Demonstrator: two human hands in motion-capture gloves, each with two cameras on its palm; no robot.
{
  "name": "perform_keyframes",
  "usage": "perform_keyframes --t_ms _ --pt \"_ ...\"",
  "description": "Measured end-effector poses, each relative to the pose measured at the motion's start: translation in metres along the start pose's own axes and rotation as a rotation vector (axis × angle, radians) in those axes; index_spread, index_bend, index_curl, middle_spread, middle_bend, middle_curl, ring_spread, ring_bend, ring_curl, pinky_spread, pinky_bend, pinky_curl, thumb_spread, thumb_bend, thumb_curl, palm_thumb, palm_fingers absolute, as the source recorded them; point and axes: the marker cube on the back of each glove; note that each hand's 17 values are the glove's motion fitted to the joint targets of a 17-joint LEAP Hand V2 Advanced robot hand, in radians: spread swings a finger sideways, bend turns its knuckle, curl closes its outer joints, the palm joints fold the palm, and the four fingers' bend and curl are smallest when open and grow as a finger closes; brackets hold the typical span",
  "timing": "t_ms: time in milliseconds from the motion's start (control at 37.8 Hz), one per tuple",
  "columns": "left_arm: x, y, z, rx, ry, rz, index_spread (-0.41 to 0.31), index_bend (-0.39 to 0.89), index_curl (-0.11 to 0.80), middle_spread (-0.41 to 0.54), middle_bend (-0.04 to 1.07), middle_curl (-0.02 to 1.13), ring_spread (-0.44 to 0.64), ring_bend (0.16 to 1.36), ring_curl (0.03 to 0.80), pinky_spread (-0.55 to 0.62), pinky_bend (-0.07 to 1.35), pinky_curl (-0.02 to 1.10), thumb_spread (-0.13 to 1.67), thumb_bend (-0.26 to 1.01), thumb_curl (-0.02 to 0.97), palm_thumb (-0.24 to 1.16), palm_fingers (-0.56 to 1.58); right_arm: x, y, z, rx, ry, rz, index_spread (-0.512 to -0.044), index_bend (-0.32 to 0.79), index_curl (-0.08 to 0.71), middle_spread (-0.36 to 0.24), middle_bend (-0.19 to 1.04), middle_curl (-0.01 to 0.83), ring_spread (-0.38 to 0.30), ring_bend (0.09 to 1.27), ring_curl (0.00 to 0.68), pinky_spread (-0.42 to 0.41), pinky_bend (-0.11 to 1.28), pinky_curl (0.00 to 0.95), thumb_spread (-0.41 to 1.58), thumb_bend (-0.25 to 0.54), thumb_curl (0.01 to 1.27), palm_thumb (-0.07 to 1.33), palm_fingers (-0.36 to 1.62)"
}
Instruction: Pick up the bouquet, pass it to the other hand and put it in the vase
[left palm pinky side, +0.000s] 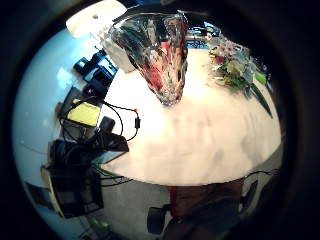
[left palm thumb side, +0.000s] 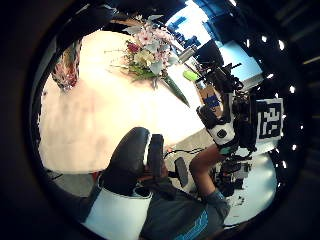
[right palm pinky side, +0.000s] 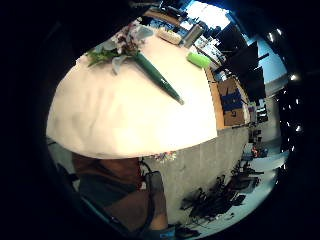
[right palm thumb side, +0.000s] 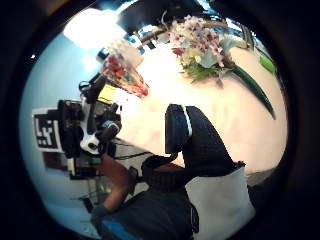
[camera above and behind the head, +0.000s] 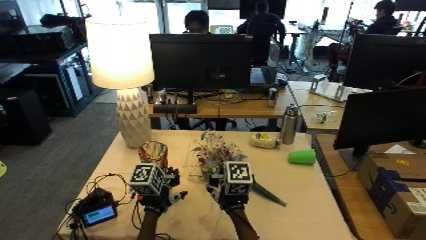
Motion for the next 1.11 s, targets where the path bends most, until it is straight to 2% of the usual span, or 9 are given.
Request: perform_keyframes --t_ms 318,662,874,1112 --pt "0.003 -0.002 -0.007 -0.008 0.016 0.008 -0.166 0.17 0.305 -0.071 0.22 0.30 0.17 0.54 0.256 0.51 0.16 0.13 0.94 -0.03 0.257 0.22 0.40 0.014 0.000 -0.001 0.008 -0.004 -0.014 -0.373 0.14 0.232 0.070 0.20 0.254 0.222 0.21 0.168 0.350 0.46 0.281 1.17 0.110 0.26 0.47 0.23" --pt "0.002 0.001 -0.001 -0.048 0.025 -0.008 -0.158 0.15 0.317 -0.059 0.21 0.33 0.18 0.56 0.273 0.51 0.17 0.16 0.95 -0.03 0.285 0.21 0.36 0.098 -0.005 0.016 -0.056 0.082 0.094 -0.369 0.11 0.219 0.073 0.19 0.286 0.238 0.23 0.200 0.362 0.52 0.323 1.18 0.024 0.28 0.47 0.13" --pt "0.002 0.000 0.008 -0.078 0.019 -0.015 -0.152 0.15 0.317 -0.048 0.20 0.34 0.18 0.57 0.280 0.52 0.18 0.18 0.95 -0.03 0.297 0.21 0.35 0.149 -0.027 0.053 -0.143 0.151 0.149 -0.368 0.10 0.204 0.082 0.19 0.295 0.246 0.26 0.220 0.364 0.56 0.341 1.17 -0.019 0.29 0.47 0.04" --pt "0.003 -0.001 0.014 -0.087 0.019 -0.006 -0.148 0.15 0.315 -0.038 0.19 0.35 0.19 0.57 0.287 0.52 0.18 0.20 0.95 -0.03 0.304 0.20 0.33 0.208 -0.070 0.125 -0.240 0.147 0.205 -0.362 0.09 0.188 0.096 0.18 0.294 0.252 0.27 0.228 0.364 0.61 0.354 1.15 -0.028 0.29 0.45 -0.05"
